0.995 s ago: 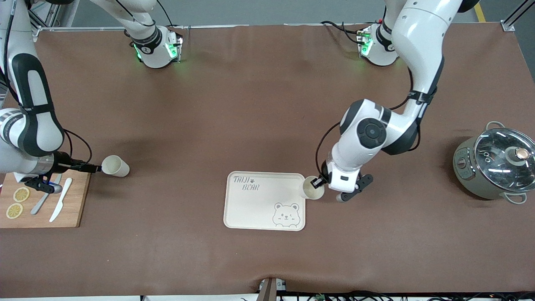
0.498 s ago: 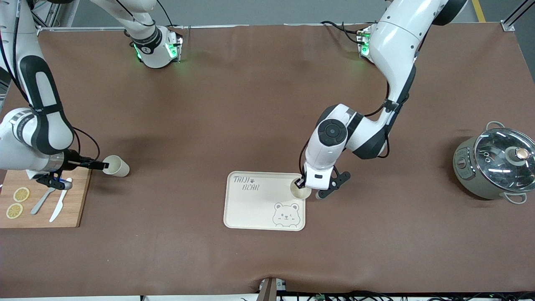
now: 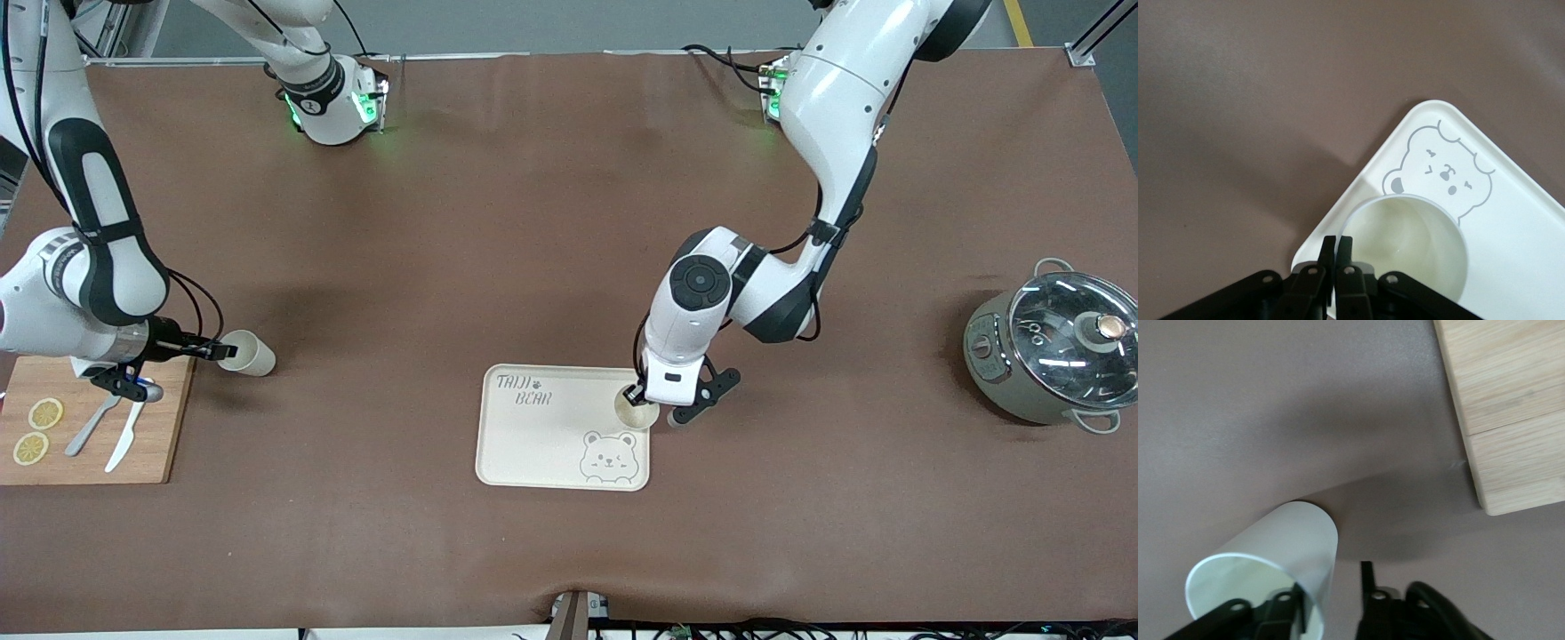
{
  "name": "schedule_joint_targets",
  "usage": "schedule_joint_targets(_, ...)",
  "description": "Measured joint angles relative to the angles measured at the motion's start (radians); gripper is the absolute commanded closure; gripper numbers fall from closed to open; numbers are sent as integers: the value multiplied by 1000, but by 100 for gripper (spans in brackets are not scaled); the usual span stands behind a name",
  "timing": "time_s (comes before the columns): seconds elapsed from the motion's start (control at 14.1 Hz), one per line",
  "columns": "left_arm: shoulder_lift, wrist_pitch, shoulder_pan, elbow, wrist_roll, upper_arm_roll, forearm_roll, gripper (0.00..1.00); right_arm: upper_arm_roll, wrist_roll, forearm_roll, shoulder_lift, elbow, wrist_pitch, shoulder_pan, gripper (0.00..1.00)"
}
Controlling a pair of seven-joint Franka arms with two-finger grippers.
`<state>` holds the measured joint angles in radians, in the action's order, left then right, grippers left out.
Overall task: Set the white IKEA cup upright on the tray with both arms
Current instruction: 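Lower the cup onto the tray with the left gripper while the right gripper grasps, then open and raise the left gripper while the right gripper lifts its cup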
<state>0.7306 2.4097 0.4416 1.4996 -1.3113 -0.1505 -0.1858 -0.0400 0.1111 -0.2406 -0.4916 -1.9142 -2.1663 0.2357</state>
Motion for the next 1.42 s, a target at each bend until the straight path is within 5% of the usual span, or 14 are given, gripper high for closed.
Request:
schedule_joint_targets(0.07, 3, 7, 1, 0, 0, 0, 0, 69, 1, 0, -1, 4, -2, 0, 0, 100)
schedule_joint_targets(0.14, 6, 12, 2, -1, 0, 0, 0, 38, 2, 0, -1, 8, -3, 0, 0, 100)
schedule_joint_targets(0.21, 6, 15, 3, -2, 0, 0, 0, 31, 3, -1, -2, 14, -3, 0, 0, 100)
schedule_joint_targets(0.36, 5, 18, 3, -11, 0, 0, 0, 0, 4, -1, -3, 31, -3, -2, -1, 100)
schedule_joint_targets(0.64, -25, 10, -4, -36, 0, 6, -19, 0, 5, -2, -6, 62, 58, 73, -1, 100)
schedule_joint_targets(1.0, -163, -183, -55, -47, 115, 12, -26, 0, 7, -29, -7, 73, 285, 334, -19, 100)
schedule_joint_targets(1.42, -339, -420, -179, -48, 405, 11, -2, 0, 8, -47, -7, 63, 457, 352, -61, 100)
